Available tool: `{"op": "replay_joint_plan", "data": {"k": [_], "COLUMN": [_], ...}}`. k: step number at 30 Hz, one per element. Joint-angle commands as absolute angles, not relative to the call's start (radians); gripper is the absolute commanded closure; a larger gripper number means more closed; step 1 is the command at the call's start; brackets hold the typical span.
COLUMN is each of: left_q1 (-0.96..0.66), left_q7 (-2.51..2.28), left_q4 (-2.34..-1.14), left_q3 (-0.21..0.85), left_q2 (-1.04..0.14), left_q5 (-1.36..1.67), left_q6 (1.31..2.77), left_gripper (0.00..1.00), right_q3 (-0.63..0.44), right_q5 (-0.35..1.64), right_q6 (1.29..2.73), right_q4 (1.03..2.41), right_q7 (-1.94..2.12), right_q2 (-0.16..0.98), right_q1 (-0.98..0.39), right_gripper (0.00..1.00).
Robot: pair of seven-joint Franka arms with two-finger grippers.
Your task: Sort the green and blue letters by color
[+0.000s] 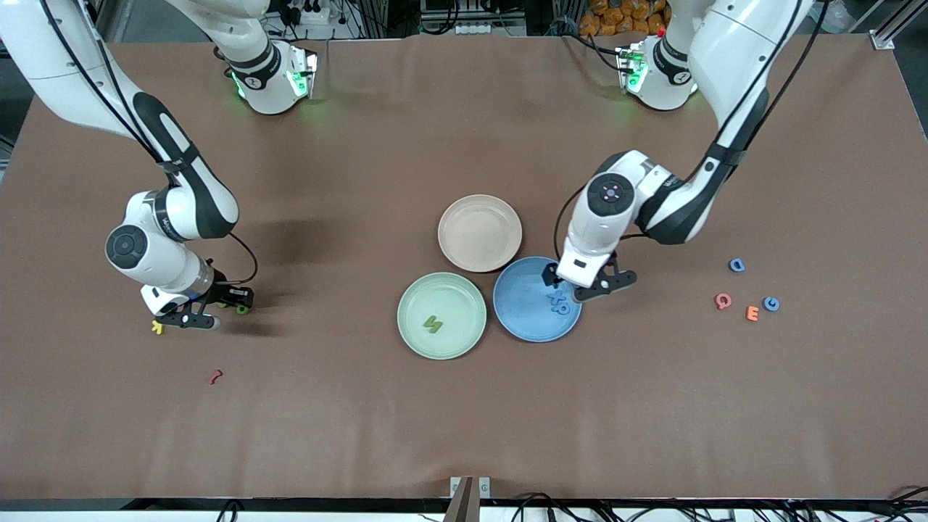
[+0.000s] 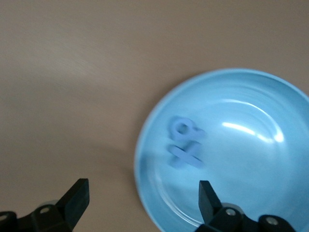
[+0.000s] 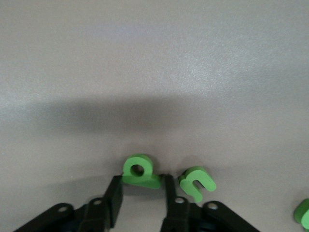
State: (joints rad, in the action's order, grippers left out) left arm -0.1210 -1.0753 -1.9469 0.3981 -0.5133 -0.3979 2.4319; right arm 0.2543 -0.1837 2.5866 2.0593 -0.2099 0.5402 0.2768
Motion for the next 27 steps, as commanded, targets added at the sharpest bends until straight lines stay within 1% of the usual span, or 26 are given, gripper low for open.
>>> {"op": "replay_joint_plan", "data": {"k": [1, 3, 7, 11, 16, 20, 27], "left_q1": [-0.046, -0.022, 0.035, 0.097, 0.149, 0.210, 0.323], "left_q7": [-0.993, -0.965, -0.888, -0.867, -0.819, -0.738, -0.565], "left_q4": [-1.950, -1.948, -1.957, -1.991, -2.037, -2.042, -2.100], "left_q3": [0.403, 0.403, 0.406, 0.414, 0.417, 0.417, 0.429], "left_q2": [-0.489, -0.483, -0.471, -0.450, -0.417, -0.410, -0.365], "left_q5": [-0.420, -0.420, -0.420, -0.420, -0.420, -0.420, -0.420], "left_q6": [2.367, 2.329, 2.261, 2.258, 2.261, 2.261, 2.275], "left_gripper": [0.00, 0.00, 0.00, 0.00, 0.00, 0.00, 0.00], "right_q3": [0.250, 0.250, 0.250, 0.250, 0.252, 0.255, 0.284], "right_q5": [-0.212, -0.212, -0.212, -0.210, -0.204, -0.199, -0.198], "right_q6": [2.609, 2.611, 2.611, 2.609, 2.594, 2.580, 2.413], "right_q4": [2.052, 2.052, 2.049, 2.046, 2.033, 2.019, 1.905], "right_q7": [-0.236, -0.236, -0.236, -0.236, -0.238, -0.293, -0.504], "right_q2": [0.557, 0.560, 0.563, 0.563, 0.558, 0.546, 0.549], "right_q1": [0.270, 0.270, 0.268, 0.268, 0.268, 0.246, 0.161], "right_gripper": [0.61, 0.63, 0.70, 0.80, 0.87, 0.88, 0.88]}}
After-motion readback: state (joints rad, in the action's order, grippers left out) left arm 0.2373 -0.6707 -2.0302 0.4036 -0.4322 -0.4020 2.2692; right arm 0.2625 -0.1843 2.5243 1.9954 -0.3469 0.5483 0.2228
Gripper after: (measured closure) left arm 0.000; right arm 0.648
